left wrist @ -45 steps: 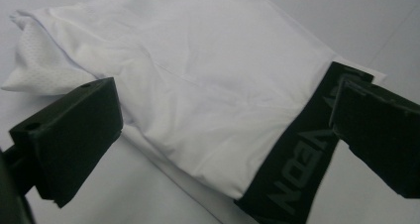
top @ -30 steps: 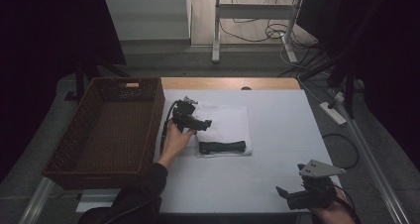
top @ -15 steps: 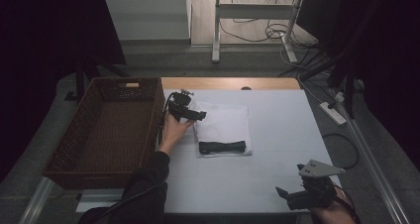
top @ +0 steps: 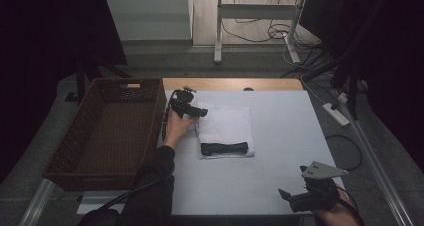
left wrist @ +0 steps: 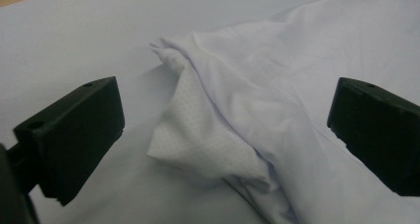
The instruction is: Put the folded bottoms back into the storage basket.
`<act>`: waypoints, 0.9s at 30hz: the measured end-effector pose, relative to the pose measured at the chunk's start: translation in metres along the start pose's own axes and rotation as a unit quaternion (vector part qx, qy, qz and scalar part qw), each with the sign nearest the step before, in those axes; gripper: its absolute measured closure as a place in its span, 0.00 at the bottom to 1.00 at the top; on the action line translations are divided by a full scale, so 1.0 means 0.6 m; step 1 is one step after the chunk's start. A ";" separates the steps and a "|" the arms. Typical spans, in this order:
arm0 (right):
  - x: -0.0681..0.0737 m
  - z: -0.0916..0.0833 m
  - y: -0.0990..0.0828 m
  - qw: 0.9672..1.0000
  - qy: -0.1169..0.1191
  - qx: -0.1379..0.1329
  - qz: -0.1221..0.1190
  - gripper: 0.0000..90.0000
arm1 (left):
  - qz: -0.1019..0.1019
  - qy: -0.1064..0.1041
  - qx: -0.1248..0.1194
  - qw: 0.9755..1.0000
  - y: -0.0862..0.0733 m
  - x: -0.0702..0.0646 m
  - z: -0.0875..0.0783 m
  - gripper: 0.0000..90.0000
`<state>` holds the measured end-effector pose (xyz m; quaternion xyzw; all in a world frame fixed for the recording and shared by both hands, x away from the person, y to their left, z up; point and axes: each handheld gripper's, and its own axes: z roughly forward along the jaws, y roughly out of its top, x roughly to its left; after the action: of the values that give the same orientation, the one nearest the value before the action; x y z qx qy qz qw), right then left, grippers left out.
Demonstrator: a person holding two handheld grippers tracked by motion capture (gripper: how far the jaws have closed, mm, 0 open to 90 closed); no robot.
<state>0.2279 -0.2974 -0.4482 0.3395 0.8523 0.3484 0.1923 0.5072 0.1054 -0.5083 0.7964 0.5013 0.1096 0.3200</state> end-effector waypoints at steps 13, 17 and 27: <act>0.000 0.000 0.000 1.000 -0.001 0.000 0.000 0.01 | -0.001 0.046 0.022 0.999 0.001 0.014 0.037 0.18; 0.000 0.000 0.000 1.000 -0.001 0.000 0.000 0.01 | 0.000 0.028 0.021 0.999 -0.003 0.014 0.044 0.29; 0.001 -0.001 0.001 1.000 0.006 0.001 0.001 0.01 | 0.019 -0.011 -0.008 1.000 -0.017 0.010 0.040 0.61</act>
<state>0.2275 -0.2970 -0.4477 0.3384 0.8533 0.3501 0.1867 0.5146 0.1041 -0.5343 0.8042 0.4822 0.1109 0.3293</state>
